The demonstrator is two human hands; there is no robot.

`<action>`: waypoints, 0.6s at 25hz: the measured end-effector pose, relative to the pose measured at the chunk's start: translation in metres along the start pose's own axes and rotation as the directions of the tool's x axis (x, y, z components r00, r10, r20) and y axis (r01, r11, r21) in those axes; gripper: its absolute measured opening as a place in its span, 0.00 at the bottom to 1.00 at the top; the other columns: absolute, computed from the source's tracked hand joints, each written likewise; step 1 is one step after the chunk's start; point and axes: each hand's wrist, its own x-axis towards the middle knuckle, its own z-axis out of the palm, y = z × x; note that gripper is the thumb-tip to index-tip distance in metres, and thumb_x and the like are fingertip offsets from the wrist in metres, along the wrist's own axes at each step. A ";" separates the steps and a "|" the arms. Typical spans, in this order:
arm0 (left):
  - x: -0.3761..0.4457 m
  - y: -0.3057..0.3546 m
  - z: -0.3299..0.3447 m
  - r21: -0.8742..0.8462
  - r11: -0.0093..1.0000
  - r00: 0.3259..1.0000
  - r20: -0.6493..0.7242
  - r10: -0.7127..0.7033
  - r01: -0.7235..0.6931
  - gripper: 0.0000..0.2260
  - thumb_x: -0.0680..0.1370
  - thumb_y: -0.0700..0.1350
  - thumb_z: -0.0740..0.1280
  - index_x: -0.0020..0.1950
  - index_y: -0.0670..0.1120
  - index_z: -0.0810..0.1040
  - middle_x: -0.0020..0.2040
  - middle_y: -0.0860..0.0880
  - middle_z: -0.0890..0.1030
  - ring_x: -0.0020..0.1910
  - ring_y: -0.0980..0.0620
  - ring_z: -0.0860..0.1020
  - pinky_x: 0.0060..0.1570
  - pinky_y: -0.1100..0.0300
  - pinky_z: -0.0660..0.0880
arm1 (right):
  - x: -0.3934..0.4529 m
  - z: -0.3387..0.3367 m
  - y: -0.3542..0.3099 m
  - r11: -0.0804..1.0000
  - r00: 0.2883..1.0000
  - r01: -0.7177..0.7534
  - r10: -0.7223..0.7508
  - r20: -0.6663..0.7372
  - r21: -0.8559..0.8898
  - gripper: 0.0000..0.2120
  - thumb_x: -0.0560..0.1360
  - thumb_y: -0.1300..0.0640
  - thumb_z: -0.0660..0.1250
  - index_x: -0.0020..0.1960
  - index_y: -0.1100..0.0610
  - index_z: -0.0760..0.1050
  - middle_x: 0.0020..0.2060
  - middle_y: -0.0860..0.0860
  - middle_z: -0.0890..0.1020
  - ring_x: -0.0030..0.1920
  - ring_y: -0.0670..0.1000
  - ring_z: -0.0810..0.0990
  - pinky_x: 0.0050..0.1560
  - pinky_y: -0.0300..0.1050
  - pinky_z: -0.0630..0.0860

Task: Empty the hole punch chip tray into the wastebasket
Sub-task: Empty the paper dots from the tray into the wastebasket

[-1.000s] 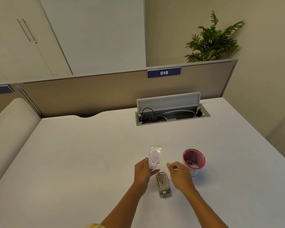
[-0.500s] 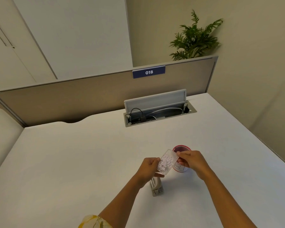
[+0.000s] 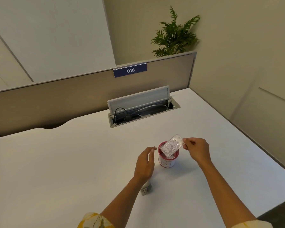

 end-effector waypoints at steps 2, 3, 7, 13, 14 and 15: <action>-0.001 -0.006 0.005 0.130 0.991 0.998 0.050 0.038 -0.044 0.18 0.85 0.54 0.53 0.71 0.54 0.73 0.74 0.53 0.73 0.72 0.53 0.70 0.74 0.53 0.66 | 0.002 0.001 0.000 0.994 0.996 0.080 -0.082 -0.026 -0.072 0.09 0.77 0.58 0.68 0.47 0.62 0.84 0.37 0.58 0.86 0.34 0.50 0.83 0.45 0.45 0.81; -0.001 -0.008 0.006 0.186 0.980 0.996 0.068 0.063 -0.074 0.18 0.84 0.55 0.53 0.72 0.56 0.71 0.76 0.54 0.71 0.74 0.53 0.68 0.76 0.52 0.64 | 0.003 0.002 0.000 0.988 0.992 0.119 -0.121 -0.020 -0.102 0.08 0.76 0.60 0.68 0.47 0.62 0.84 0.37 0.58 0.87 0.35 0.52 0.83 0.47 0.48 0.82; -0.003 -0.017 0.005 0.365 0.904 0.973 0.146 0.179 -0.221 0.18 0.84 0.56 0.54 0.73 0.57 0.69 0.79 0.57 0.65 0.79 0.55 0.59 0.79 0.52 0.54 | -0.001 0.011 0.001 0.942 0.967 0.253 -0.235 0.101 -0.221 0.07 0.76 0.60 0.69 0.51 0.62 0.84 0.43 0.57 0.87 0.42 0.55 0.85 0.49 0.48 0.82; -0.005 -0.020 0.002 0.484 0.815 0.947 0.208 0.246 -0.318 0.28 0.81 0.64 0.41 0.75 0.59 0.68 0.80 0.59 0.63 0.81 0.57 0.52 0.81 0.49 0.47 | -0.015 0.015 0.022 0.875 0.913 0.403 -0.362 0.190 -0.269 0.10 0.75 0.55 0.70 0.54 0.59 0.83 0.47 0.54 0.87 0.42 0.48 0.82 0.47 0.36 0.78; -0.005 -0.021 0.002 0.500 0.799 0.942 0.208 0.262 -0.333 0.32 0.78 0.66 0.37 0.75 0.59 0.67 0.80 0.59 0.62 0.81 0.57 0.52 0.81 0.50 0.46 | -0.016 0.015 0.027 0.866 0.906 0.420 -0.384 0.176 -0.272 0.10 0.75 0.56 0.71 0.54 0.58 0.83 0.48 0.54 0.87 0.43 0.48 0.82 0.47 0.35 0.77; -0.005 -0.021 0.002 0.517 0.784 0.939 0.208 0.273 -0.343 0.34 0.77 0.67 0.35 0.76 0.59 0.67 0.80 0.60 0.62 0.81 0.57 0.51 0.81 0.50 0.45 | -0.017 0.014 0.030 0.859 0.901 0.433 -0.404 0.159 -0.274 0.10 0.75 0.56 0.71 0.54 0.58 0.83 0.48 0.54 0.87 0.43 0.49 0.83 0.47 0.34 0.77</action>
